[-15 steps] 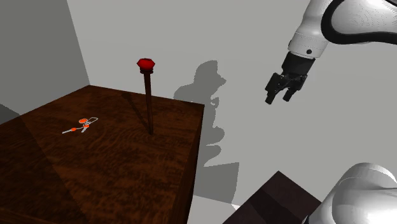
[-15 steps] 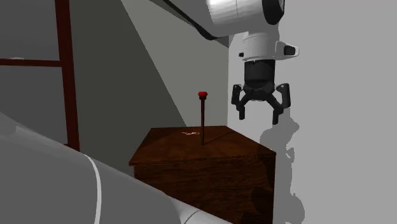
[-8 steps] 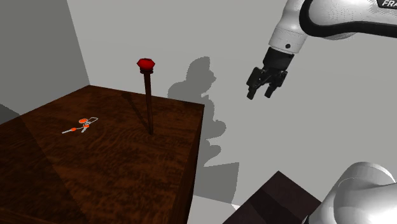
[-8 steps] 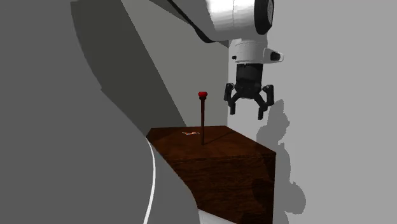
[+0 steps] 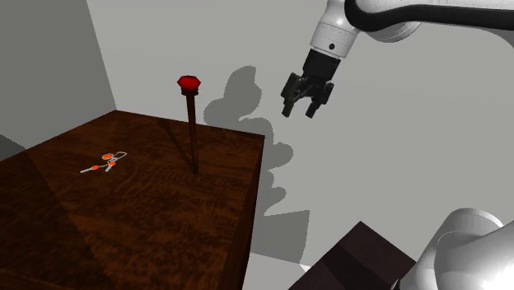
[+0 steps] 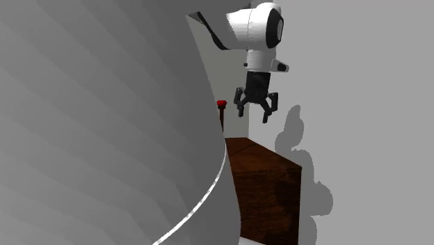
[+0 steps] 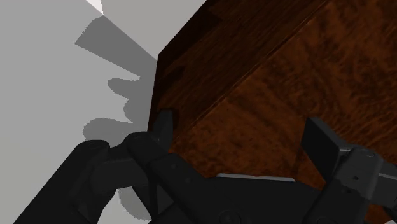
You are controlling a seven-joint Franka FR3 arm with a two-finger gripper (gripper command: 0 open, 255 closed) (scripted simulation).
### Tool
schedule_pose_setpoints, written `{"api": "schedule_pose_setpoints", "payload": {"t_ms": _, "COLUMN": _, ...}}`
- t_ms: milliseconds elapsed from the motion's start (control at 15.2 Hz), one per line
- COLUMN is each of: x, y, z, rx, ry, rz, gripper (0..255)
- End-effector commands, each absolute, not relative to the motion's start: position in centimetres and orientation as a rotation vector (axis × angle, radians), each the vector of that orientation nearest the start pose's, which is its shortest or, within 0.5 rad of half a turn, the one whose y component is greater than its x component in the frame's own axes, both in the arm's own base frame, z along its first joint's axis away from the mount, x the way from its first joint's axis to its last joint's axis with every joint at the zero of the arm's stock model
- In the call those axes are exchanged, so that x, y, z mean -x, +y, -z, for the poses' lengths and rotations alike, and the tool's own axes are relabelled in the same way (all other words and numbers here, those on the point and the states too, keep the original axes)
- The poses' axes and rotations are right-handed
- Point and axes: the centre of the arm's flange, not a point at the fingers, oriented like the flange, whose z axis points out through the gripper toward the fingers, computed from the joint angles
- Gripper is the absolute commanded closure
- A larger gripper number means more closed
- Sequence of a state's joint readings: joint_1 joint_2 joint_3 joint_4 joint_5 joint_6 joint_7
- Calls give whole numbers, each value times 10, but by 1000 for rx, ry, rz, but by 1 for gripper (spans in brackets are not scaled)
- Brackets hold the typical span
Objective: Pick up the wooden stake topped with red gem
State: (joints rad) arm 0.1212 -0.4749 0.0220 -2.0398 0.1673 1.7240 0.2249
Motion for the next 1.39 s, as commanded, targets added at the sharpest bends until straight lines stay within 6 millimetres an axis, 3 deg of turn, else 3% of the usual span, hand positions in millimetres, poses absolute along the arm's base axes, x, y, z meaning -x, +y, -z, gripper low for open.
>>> {"api": "schedule_pose_setpoints", "payload": {"t_ms": 0, "x": -426, "y": 91, "z": -649, "rx": 2925, "ry": 117, "rz": 194, "gripper": 0}}
{"api": "schedule_pose_setpoints", "payload": {"t_ms": 1320, "x": -574, "y": 254, "z": -719, "rx": 2681, "ry": -112, "rz": 240, "gripper": 0}}
